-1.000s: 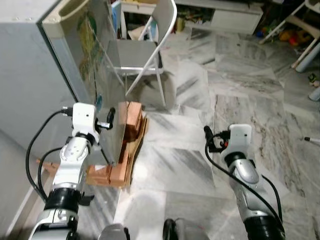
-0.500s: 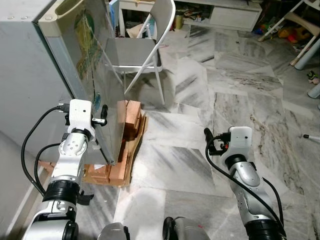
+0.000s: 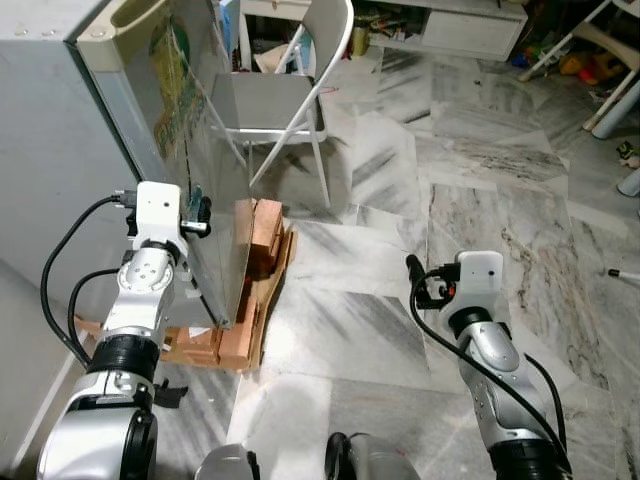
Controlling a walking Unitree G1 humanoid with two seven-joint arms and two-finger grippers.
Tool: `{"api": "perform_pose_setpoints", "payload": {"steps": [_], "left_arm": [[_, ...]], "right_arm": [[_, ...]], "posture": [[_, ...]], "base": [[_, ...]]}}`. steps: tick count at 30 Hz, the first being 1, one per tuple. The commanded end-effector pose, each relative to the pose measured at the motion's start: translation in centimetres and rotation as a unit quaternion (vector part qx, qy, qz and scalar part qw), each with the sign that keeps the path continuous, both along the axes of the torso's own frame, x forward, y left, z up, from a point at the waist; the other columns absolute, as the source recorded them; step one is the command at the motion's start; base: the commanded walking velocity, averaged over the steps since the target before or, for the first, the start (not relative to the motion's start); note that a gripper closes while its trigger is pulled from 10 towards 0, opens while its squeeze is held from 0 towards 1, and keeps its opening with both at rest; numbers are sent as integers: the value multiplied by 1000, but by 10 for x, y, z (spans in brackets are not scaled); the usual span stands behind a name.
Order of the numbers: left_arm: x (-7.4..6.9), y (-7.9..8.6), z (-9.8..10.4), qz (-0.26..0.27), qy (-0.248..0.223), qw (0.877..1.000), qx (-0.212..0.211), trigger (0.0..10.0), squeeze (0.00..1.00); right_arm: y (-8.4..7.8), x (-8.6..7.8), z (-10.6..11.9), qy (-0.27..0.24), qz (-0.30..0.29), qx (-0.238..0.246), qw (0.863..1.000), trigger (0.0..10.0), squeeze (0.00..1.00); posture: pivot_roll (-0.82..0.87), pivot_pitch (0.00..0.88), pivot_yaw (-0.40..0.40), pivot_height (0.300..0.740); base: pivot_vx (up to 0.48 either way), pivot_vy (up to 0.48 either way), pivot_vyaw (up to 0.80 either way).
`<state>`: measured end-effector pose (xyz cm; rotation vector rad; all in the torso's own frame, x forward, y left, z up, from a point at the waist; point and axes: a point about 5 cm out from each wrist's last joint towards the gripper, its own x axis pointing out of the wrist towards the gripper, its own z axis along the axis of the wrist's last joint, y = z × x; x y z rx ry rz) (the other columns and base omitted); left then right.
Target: Restocking fridge
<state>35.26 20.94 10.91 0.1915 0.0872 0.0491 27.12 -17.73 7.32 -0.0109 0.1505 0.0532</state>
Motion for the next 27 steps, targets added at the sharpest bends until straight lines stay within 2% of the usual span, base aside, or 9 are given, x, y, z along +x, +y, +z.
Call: {"api": "perform_pose_setpoints", "payload": {"steps": [1, 10, 12, 13, 15, 17, 20, 23, 27], "left_arm": [[7, -2, 4, 3, -1, 1000, 5, 10000, 0], [20, -53, 21, -92, -26, 995, -20, 10000, 0], [1, -130, 32, -278, -44, 958, -52, 10000, 0], [1, -130, 32, -278, -44, 958, -52, 10000, 0], [-39, -190, 38, -411, -51, 905, -93, 10000, 0], [-54, -204, 33, -440, -38, 890, -113, 10000, 0], [-50, -191, 18, -426, -24, 899, -96, 10000, 0], [-26, -139, 8, -340, -12, 937, -71, 10000, 0], [-28, -101, -1, -312, 11, 949, -52, 10000, 0]], "right_arm": [[1, -2, 3, -3, 1, 1, 1000, 10000, 0], [-2, -3, 4, -3, -3, 3, 1000, 10000, 0], [0, -6, 0, 6, 2, 7, 1000, 10000, 0], [0, -6, 0, 6, 2, 7, 1000, 10000, 0], [7, -8, -5, 21, 19, 16, 999, 10000, 0], [14, -9, -9, 34, 35, 23, 999, 10000, 0], [22, -13, -13, 50, 59, 29, 997, 10000, 0], [22, -19, -18, 62, 68, 26, 995, 10000, 0], [19, -17, -19, 65, 64, 27, 995, 10000, 0]], "posture": [[0, 94, -40, 740], [-2, 101, -36, 740], [8, 100, -38, 740], [8, 100, -38, 740], [12, 99, -37, 740], [8, 97, -39, 740], [8, 99, -40, 740], [14, 97, -45, 740], [19, 96, -45, 740]], "base": [[0, 0, 0], [0, 0, 0], [0, 0, 0], [0, 0, 0], [0, 0, 0], [0, 0, 0], [0, 0, 0], [0, 0, 0], [0, 0, 0]]}}
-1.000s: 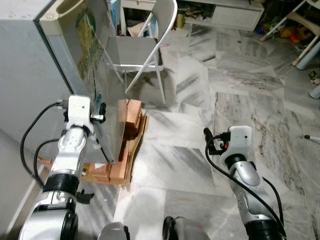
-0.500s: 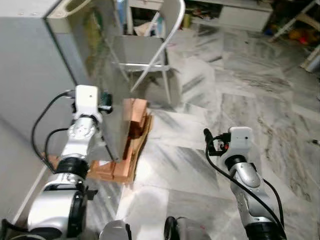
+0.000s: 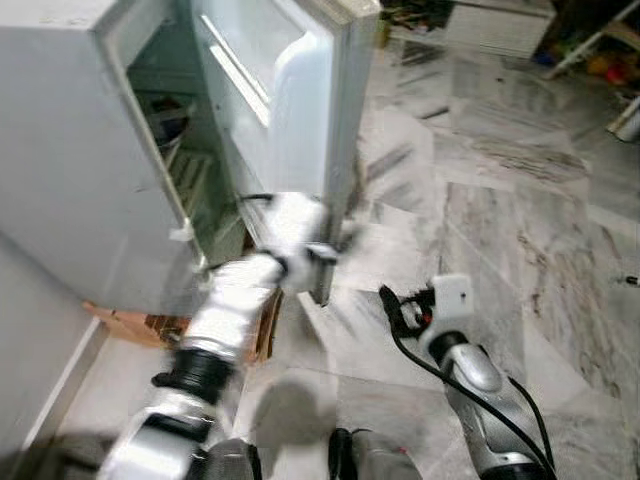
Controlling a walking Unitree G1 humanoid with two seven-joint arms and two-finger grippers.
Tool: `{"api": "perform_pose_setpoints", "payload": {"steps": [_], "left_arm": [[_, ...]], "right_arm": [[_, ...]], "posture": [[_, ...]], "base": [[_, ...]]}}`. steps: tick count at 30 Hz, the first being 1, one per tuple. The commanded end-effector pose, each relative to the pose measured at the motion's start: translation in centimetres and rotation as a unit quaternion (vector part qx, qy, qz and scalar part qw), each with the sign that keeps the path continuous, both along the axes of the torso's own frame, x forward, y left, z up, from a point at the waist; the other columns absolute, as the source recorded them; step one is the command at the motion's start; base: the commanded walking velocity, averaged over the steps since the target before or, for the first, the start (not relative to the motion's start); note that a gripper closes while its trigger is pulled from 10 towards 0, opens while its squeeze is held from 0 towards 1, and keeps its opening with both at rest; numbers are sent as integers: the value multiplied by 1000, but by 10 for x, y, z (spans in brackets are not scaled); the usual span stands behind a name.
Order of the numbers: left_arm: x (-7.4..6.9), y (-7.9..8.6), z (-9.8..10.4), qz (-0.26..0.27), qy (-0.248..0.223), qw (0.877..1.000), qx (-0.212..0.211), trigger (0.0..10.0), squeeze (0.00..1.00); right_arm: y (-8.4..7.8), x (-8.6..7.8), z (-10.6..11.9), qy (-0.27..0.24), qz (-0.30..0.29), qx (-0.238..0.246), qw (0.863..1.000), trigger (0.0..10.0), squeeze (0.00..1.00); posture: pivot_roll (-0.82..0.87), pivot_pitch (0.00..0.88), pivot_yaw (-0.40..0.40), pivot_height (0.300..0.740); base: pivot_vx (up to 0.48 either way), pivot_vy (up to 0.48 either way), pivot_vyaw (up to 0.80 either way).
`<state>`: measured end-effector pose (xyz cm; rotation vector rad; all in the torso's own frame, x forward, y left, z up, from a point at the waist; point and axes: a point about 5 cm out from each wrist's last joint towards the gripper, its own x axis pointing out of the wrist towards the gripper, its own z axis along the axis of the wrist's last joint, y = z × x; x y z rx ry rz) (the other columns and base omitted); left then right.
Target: Restocking fridge
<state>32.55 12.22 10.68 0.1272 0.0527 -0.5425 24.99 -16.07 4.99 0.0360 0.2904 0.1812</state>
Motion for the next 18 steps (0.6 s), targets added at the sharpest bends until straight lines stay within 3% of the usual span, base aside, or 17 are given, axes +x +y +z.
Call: {"api": "perform_pose_setpoints", "payload": {"steps": [1, 3, 6, 9, 13, 14, 15, 18], "left_arm": [[-10, 3, -2, -6, 5, 1000, 1, 10000, 0], [-25, 23, -9, 24, 22, 999, 5, 10000, 0], [-38, 36, -13, 48, 21, 999, -2, 10000, 0], [-52, 50, -16, 88, 17, 996, -21, 10000, 0], [-63, 58, -14, 116, 7, 993, -10, 10000, 0], [-65, 58, -13, 120, 8, 993, -11, 10000, 0], [-70, 59, -15, 134, 14, 991, -16, 10000, 0], [-77, 62, -24, 143, 26, 989, -6, 10000, 0]], "right_arm": [[5, 4, 5, -5, 16, 16, 1000, 10000, 0], [7, 6, 4, 2, 15, 21, 1000, 10000, 0], [8, 6, 6, -3, 16, 23, 1000, 10000, 0], [7, 8, 9, -8, 13, 8, 1000, 10000, 0], [9, 13, 15, -15, 11, 4, 1000, 10000, 0], [9, 14, 16, -21, 10, -3, 1000, 10000, 0], [12, 17, 20, -51, 45, -58, 996, 10000, 0], [16, 20, 20, -59, 70, -98, 991, 10000, 0]], "posture": [[23, 97, -44, 740], [29, 100, -47, 740], [40, 104, -50, 740], [49, 114, -53, 740], [69, 133, -51, 740], [79, 140, -54, 740], [85, 145, -56, 740], [78, 146, -55, 740]], "base": [[0, 0, 0], [0, 0, 0], [0, 0, 0], [324, -180, 0], [384, -281, 0], [382, -285, 0], [379, -289, 0], [384, -284, 0]]}}
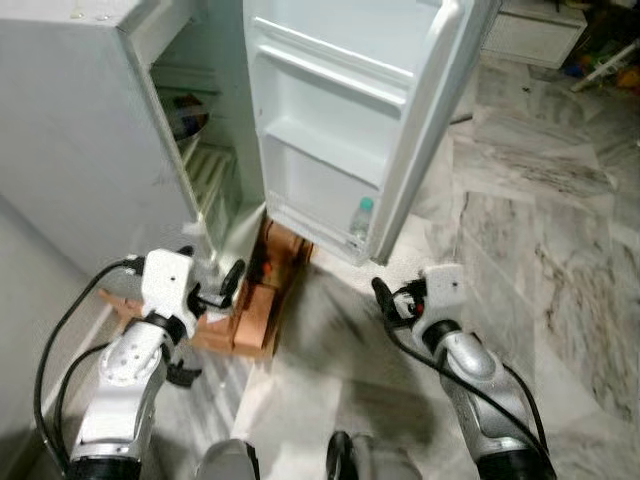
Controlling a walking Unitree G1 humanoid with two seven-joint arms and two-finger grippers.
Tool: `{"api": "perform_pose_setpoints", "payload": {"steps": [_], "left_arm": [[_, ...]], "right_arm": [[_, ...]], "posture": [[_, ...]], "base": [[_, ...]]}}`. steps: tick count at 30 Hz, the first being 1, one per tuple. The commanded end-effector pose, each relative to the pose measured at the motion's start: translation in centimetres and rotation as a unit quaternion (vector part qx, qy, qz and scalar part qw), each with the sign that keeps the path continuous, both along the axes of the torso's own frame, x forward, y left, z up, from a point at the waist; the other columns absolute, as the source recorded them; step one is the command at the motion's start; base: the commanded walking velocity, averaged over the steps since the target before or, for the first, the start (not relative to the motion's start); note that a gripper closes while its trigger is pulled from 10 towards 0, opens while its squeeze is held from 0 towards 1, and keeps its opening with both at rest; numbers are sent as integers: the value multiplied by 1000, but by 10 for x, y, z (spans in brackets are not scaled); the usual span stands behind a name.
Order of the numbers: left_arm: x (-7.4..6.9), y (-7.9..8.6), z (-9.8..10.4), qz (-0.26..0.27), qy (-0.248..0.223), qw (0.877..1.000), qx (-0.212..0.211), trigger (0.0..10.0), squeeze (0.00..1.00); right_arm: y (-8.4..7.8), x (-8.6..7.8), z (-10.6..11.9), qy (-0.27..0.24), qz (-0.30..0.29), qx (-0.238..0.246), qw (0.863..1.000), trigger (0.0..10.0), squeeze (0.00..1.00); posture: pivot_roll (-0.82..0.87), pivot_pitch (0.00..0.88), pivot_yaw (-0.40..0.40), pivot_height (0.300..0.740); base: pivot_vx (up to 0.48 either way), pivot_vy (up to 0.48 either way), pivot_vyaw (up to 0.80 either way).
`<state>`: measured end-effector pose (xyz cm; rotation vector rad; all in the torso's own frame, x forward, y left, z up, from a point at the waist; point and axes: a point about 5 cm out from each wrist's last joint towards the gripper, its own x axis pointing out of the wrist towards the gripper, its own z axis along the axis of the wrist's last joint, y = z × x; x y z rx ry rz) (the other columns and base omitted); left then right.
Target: Restocking fridge
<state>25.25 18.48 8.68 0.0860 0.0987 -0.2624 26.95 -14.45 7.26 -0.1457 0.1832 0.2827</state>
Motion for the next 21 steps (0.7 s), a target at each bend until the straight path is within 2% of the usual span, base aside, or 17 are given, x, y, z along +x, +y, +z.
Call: {"api": "perform_pose_setpoints", "payload": {"steps": [1, 2, 3, 5, 7, 9, 12, 17, 21], "left_arm": [[-5, -1, -5, 1, 10, 1000, 3, 10000, 0], [-5, -1, -5, 1, 10, 1000, 2, 10000, 0], [-5, -4, -3, -6, 7, 1000, 0, 10000, 0], [-4, -8, 0, -14, 2, 1000, -6, 10000, 0], [-2, -9, 2, -10, 1, 1000, -10, 10000, 0], [-1, -8, 1, 0, 4, 1000, -15, 10000, 0], [-1, -10, -2, -1, 8, 1000, -16, 10000, 0], [1, -19, 1, -9, 3, 1000, -18, 10000, 0], [3, -15, -1, 4, 5, 1000, -19, 10000, 0]], "right_arm": [[0, 1, -3, 3, 6, -30, 1000, 10000, 0], [-1, 1, -4, 4, 5, -35, 999, 10000, 0], [-1, 0, -7, 25, 6, -13, 1000, 10000, 0], [-2, 0, -5, 28, -1, 38, 999, 10000, 0], [-2, -1, -1, 9, -8, 44, 999, 10000, 0], [-2, 0, 2, -5, -20, 72, 997, 10000, 0], [-1, 1, 0, 4, -30, 71, 997, 10000, 0], [-6, 2, -4, -2, -60, 52, 997, 10000, 0], [-7, 8, -3, -12, -77, 39, 996, 10000, 0]], "posture": [[78, 146, -55, 740], [78, 144, -58, 740], [78, 144, -58, 740], [85, 133, -64, 740], [87, 122, -63, 740], [82, 108, -60, 740], [75, 98, -61, 740], [79, 83, -81, 740], [83, 79, -82, 740]], "base": [[390, -274, 0], [409, -247, 0], [420, 0, 0], [424, 0, 0], [424, 0, 0], [426, 0, 0], [426, 0, 0], [426, 0, -766], [424, 0, -800]]}}
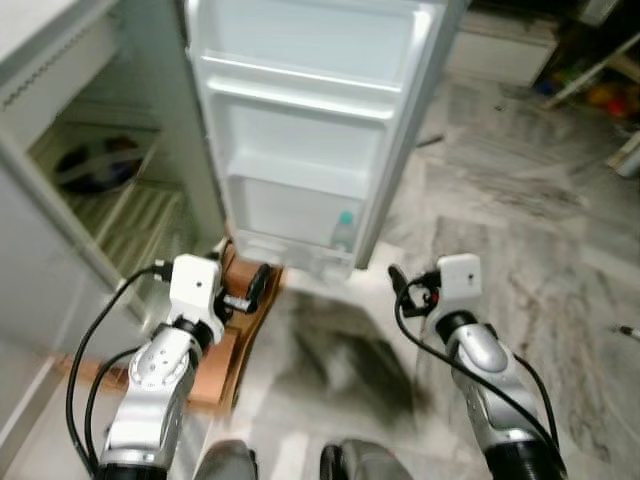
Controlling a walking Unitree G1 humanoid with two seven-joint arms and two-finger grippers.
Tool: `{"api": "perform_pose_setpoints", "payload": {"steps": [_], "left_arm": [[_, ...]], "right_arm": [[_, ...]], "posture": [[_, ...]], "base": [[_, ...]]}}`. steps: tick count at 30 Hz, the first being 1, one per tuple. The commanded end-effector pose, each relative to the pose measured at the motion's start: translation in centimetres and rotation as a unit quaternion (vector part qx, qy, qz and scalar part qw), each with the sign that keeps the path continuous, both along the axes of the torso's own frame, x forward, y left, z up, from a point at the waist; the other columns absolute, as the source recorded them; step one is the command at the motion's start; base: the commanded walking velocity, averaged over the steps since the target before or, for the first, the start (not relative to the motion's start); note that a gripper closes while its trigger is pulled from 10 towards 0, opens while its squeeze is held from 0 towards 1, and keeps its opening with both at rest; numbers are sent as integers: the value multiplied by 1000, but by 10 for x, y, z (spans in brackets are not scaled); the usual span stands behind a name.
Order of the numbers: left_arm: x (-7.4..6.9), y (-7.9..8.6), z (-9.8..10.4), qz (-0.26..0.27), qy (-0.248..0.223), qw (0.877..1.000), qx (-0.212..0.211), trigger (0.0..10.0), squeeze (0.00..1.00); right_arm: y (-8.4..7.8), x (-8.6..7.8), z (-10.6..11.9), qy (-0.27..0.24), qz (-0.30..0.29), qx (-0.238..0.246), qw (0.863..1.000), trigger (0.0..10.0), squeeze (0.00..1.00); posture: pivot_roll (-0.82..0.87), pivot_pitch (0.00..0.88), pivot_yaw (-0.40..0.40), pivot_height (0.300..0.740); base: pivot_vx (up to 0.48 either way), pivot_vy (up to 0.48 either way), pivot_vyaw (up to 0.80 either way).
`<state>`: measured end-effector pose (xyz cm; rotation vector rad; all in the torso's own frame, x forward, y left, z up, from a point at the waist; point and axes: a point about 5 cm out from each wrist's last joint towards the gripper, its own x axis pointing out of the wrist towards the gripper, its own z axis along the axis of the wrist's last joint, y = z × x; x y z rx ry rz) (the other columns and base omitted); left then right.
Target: Restocking fridge
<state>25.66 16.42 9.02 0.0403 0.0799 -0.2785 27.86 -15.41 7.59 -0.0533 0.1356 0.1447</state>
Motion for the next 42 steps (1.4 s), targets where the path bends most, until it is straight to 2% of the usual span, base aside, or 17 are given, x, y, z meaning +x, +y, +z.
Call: {"api": "perform_pose_setpoints", "payload": {"steps": [1, 5, 17, 21, 22, 25, 28, 32, 39, 42], "left_arm": [[-1, 5, -4, 10, 12, 1000, 6, 10000, 0], [1, 4, -4, 3, 10, 1000, 11, 10000, 0], [34, -10, 10, -32, -16, 999, 24, 10000, 0], [40, -18, 12, -42, -20, 999, 23, 10000, 0], [46, -27, 13, -55, -22, 998, 24, 10000, 0], [50, -34, 13, -64, -24, 997, 26, 10000, 0], [59, -42, 14, -73, -27, 997, 32, 10000, 0], [61, -38, 16, -68, -26, 997, 34, 10000, 0], [41, -15, 3, -53, -6, 997, 51, 10000, 0], [44, -4, -2, -37, -4, 998, 58, 10000, 0]], "right_arm": [[3, 0, -6, 10, -9, -6, 1000, 10000, 0], [5, 2, -5, 6, -9, -1, 1000, 10000, 0], [4, 3, -3, 0, -11, 9, 1000, 10000, 0], [3, 3, -3, -3, -14, 16, 1000, 10000, 0], [4, 4, -3, -8, -16, 15, 1000, 10000, 0], [5, 4, -3, -10, -15, 15, 1000, 10000, 0], [7, 5, -3, -12, -13, 14, 1000, 10000, 0], [6, 4, -3, -14, -14, 13, 1000, 10000, 0], [3, 0, -6, -8, -17, 11, 1000, 10000, 0], [7, 3, -7, -9, -9, 11, 1000, 10000, 0]], "posture": [[84, 78, -82, 740], [87, 75, -82, 740], [68, 64, -66, 740], [65, 63, -64, 740], [63, 61, -64, 740], [63, 61, -64, 740], [55, 58, -61, 740], [47, 58, -54, 740], [59, 67, -56, 740], [71, 67, -65, 740]], "base": [[424, 0, -800], [424, 0, -800], [433, 0, -800], [435, 0, 0], [442, 0, 0], [442, 0, 0], [442, 0, 0], [441, 0, 0], [47, 0, 0], [0, 0, 0]]}}
